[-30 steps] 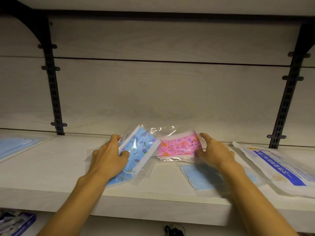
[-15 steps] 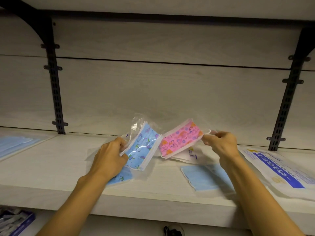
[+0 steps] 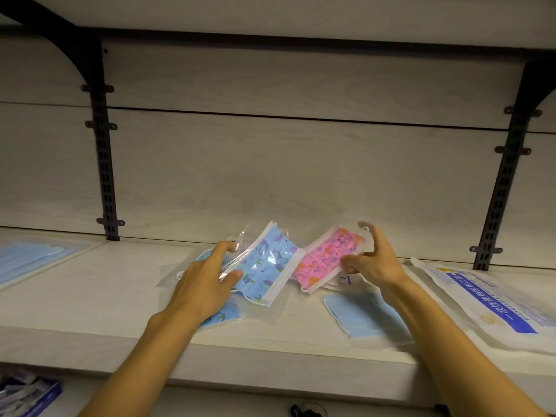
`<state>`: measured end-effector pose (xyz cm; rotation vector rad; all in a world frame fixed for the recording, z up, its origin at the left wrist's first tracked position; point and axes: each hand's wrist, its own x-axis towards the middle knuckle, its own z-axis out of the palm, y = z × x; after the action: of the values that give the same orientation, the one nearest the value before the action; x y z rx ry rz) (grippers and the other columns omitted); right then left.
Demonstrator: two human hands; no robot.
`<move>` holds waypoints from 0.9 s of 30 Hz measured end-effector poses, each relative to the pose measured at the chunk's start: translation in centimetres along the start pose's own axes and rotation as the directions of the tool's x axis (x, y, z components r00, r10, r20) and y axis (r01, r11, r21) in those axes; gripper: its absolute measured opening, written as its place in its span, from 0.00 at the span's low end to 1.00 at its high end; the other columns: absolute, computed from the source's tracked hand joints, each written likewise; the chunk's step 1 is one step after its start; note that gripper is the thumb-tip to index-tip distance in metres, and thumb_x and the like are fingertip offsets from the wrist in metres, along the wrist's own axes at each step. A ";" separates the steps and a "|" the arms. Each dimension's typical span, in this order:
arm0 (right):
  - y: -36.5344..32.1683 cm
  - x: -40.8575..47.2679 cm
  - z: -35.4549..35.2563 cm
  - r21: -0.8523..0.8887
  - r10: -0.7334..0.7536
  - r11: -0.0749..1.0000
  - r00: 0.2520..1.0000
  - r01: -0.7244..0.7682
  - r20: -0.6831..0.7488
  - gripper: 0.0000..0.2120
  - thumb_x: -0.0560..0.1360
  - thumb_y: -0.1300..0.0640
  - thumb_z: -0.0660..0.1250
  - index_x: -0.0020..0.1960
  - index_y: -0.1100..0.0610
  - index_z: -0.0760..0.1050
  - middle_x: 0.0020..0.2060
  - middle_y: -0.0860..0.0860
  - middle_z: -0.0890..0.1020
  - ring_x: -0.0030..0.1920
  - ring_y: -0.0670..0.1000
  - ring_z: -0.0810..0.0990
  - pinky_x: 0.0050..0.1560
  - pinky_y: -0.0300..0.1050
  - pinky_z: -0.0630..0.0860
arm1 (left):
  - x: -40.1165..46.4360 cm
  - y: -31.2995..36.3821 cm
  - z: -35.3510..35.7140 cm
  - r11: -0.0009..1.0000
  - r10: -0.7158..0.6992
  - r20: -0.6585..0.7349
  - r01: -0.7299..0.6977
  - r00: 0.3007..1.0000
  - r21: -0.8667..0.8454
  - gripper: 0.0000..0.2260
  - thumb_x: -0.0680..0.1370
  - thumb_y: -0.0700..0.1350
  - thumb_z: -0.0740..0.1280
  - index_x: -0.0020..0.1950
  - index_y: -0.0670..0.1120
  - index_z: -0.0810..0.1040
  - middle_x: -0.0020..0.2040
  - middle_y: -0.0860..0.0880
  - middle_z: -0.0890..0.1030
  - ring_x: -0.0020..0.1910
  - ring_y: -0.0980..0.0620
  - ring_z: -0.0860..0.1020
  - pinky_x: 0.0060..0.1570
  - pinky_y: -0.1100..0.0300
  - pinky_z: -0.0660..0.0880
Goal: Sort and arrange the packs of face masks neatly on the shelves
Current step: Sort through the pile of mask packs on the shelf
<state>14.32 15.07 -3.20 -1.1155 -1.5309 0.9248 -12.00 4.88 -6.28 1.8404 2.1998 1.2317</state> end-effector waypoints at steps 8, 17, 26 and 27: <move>0.0 0.1 0.2 0.001 0.133 0.991 0.979 -0.134 -0.153 0.31 0.69 0.65 0.74 0.68 0.59 0.63 0.49 0.61 0.80 0.46 0.59 0.81 0.33 0.45 0.75 | 0.5 0.5 -1.1 0.973 -0.064 0.088 0.082 0.994 -0.216 0.19 0.68 0.40 0.71 0.54 0.56 0.71 0.42 0.50 0.80 0.37 0.54 0.76 0.36 0.62 0.72; -0.6 -1.0 -0.4 0.055 0.246 0.969 0.954 -0.240 -0.171 0.05 0.71 0.63 0.73 0.44 0.61 0.77 0.38 0.56 0.79 0.34 0.49 0.76 0.27 0.39 0.67 | 1.3 0.5 -1.6 0.828 -0.120 0.058 0.132 0.991 -0.545 0.10 0.60 0.40 0.76 0.39 0.47 0.81 0.39 0.48 0.84 0.37 0.50 0.80 0.41 0.59 0.75; -1.7 -3.1 -1.1 0.123 0.111 0.989 0.974 -0.087 -0.200 0.16 0.80 0.62 0.59 0.65 0.50 0.71 0.51 0.55 0.80 0.48 0.60 0.80 0.54 0.62 0.75 | -1.0 3.2 -2.6 0.802 -0.107 -0.063 0.049 0.992 -0.595 0.11 0.74 0.37 0.69 0.50 0.52 0.80 0.38 0.43 0.84 0.31 0.46 0.81 0.33 0.58 0.79; -1.9 -3.3 -1.3 0.144 0.103 0.987 0.974 -0.075 -0.202 0.17 0.80 0.63 0.58 0.66 0.50 0.70 0.51 0.55 0.80 0.48 0.59 0.79 0.53 0.59 0.75 | -1.1 3.5 -3.0 0.793 -0.117 -0.077 0.047 0.990 -0.607 0.12 0.74 0.36 0.69 0.52 0.51 0.79 0.38 0.41 0.83 0.30 0.49 0.81 0.32 0.59 0.79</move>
<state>15.47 11.43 -2.07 -1.1518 -1.2383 0.9266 -10.24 2.27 -2.72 1.4210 1.6045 1.7840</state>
